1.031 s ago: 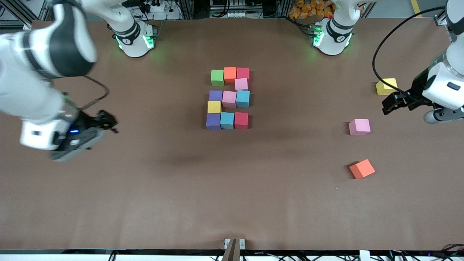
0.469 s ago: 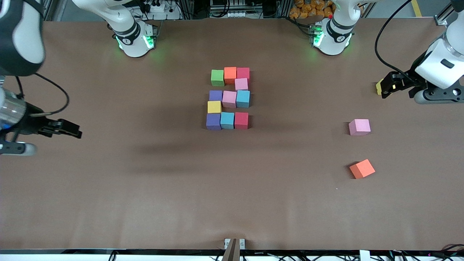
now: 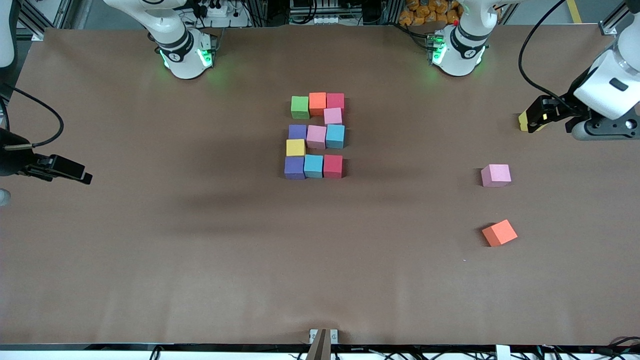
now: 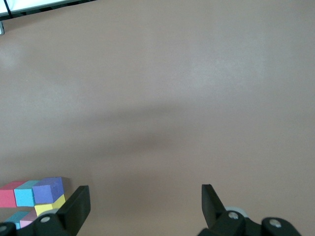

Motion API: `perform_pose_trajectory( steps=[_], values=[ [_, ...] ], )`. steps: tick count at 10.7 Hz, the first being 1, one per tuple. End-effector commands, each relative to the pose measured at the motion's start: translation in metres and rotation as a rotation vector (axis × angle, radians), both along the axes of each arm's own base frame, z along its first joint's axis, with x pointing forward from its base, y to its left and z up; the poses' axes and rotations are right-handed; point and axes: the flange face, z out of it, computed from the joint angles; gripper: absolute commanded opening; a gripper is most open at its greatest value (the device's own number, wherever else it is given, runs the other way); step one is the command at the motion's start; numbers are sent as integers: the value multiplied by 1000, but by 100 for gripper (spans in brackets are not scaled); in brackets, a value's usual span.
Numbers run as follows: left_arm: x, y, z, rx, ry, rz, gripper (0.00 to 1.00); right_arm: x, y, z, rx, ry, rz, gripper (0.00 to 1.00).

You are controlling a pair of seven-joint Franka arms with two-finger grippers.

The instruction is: Form number 2 with 11 blocks

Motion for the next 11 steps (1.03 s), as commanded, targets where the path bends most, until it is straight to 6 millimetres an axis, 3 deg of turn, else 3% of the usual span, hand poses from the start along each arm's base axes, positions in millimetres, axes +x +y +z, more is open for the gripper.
perform_pose_trajectory(
  steps=[1,5,8,11],
  values=[
    [-16,9,18,-76,-4,28,77,-4,-5,6,-73,4,-14,100],
    [-11,16,15,-78,2,47,77,-31,16,34,-102,33,14,100],
    [-10,17,13,-76,5,67,77,-47,22,39,-95,4,23,100],
    [-9,19,12,-66,3,84,77,-81,29,36,-94,-52,32,100]
  ],
)
